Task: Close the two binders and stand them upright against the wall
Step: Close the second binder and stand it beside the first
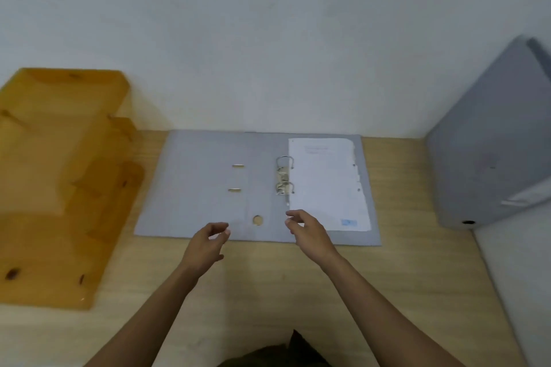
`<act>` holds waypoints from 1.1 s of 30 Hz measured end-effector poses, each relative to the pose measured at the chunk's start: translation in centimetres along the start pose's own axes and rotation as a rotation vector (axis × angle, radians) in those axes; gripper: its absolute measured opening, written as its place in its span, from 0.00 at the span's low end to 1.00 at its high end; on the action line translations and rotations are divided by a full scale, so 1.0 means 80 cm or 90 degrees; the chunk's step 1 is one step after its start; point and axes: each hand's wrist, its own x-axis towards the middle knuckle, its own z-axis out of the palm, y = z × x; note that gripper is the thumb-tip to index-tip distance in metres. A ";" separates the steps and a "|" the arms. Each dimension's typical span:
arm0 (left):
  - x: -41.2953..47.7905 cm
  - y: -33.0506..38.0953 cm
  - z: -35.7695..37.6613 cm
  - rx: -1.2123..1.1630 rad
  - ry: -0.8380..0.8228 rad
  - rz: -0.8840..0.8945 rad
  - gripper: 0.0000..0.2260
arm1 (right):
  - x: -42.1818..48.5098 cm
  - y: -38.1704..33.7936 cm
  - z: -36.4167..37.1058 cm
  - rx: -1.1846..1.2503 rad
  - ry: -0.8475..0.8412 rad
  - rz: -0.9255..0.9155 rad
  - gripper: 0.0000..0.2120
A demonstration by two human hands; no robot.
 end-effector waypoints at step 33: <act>0.085 -0.048 -0.145 -0.094 0.062 0.010 0.17 | 0.062 -0.061 0.140 -0.173 -0.113 -0.038 0.23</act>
